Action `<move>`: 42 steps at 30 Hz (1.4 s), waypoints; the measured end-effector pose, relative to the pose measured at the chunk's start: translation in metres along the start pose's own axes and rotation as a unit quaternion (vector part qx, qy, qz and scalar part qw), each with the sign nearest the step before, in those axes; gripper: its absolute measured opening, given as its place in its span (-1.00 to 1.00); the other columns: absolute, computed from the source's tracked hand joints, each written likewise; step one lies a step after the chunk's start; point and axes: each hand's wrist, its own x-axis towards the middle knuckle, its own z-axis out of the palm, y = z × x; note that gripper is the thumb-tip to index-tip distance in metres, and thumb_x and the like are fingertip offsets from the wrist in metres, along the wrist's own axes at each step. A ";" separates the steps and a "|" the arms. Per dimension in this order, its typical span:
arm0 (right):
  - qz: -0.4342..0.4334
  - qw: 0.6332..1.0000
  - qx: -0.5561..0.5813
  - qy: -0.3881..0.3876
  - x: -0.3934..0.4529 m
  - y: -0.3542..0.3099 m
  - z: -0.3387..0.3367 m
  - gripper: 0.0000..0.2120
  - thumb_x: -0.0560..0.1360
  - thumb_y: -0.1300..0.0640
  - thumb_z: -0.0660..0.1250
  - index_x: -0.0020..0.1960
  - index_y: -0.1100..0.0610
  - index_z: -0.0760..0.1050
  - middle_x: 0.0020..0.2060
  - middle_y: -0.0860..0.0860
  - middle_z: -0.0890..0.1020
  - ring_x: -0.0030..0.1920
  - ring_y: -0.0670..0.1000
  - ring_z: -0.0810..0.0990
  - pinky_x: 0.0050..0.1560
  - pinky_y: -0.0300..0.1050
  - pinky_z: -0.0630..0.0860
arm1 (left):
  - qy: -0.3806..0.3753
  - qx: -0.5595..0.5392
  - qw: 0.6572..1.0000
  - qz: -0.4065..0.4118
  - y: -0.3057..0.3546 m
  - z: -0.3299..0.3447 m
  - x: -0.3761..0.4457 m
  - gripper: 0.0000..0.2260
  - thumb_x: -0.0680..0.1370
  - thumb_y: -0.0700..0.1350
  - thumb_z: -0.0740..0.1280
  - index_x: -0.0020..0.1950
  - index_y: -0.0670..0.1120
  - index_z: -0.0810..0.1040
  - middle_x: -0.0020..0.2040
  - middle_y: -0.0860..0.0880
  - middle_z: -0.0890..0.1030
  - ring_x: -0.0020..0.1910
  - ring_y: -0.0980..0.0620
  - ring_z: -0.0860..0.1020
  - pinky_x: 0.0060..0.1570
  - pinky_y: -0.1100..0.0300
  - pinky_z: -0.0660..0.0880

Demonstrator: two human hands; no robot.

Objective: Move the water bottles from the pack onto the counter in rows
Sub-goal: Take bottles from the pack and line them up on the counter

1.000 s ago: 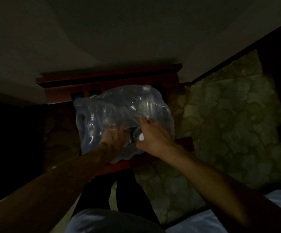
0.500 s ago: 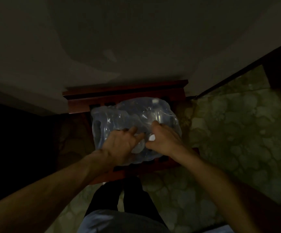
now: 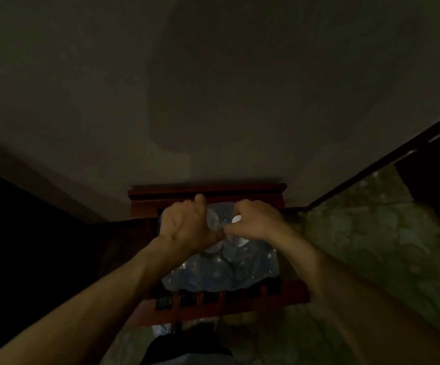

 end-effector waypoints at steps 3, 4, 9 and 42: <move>-0.030 0.997 -0.020 0.074 -0.014 -0.009 -0.024 -0.66 0.42 -0.18 0.34 -0.06 0.09 0.46 -0.16 0.00 0.53 -0.10 0.05 0.56 -0.17 -0.09 0.46 | 0.034 -0.120 0.989 -0.083 -0.011 -0.019 -0.006 -0.36 0.38 0.34 0.38 0.20 -0.12 0.41 0.09 -0.11 0.60 0.08 -0.13 0.59 -0.10 0.09 0.47; -0.047 0.993 -0.033 0.103 -0.019 -0.012 -0.031 -0.69 0.44 -0.16 0.32 -0.08 0.09 0.44 -0.18 -0.01 0.51 -0.12 0.05 0.54 -0.17 -0.09 0.44 | 0.041 -0.164 0.980 -0.105 -0.015 -0.026 -0.008 -0.36 0.38 0.32 0.39 0.20 -0.14 0.43 0.11 -0.13 0.60 0.10 -0.15 0.58 -0.06 0.08 0.47; -0.116 0.969 -0.055 0.209 -0.045 -0.029 -0.064 -0.75 0.51 -0.07 0.27 -0.13 0.13 0.43 -0.23 -0.01 0.47 -0.14 0.05 0.54 -0.14 -0.07 0.46 | 0.026 -0.471 0.866 -0.165 -0.045 -0.045 -0.015 -0.63 0.36 0.23 0.49 -0.07 -0.04 0.62 -0.09 0.00 0.69 -0.07 -0.04 0.65 -0.05 0.06 0.62; -0.245 0.819 0.217 0.471 -0.196 -0.283 -0.094 -0.73 0.36 0.02 0.39 -0.35 0.20 0.47 -0.46 0.02 0.52 -0.37 -0.01 0.47 -0.35 -0.09 0.38 | 0.143 -0.656 0.737 0.077 -0.186 -0.173 -0.219 -0.56 0.43 -0.28 0.47 0.25 -0.03 0.48 0.09 -0.02 0.67 -0.01 0.13 0.68 -0.14 0.27 0.60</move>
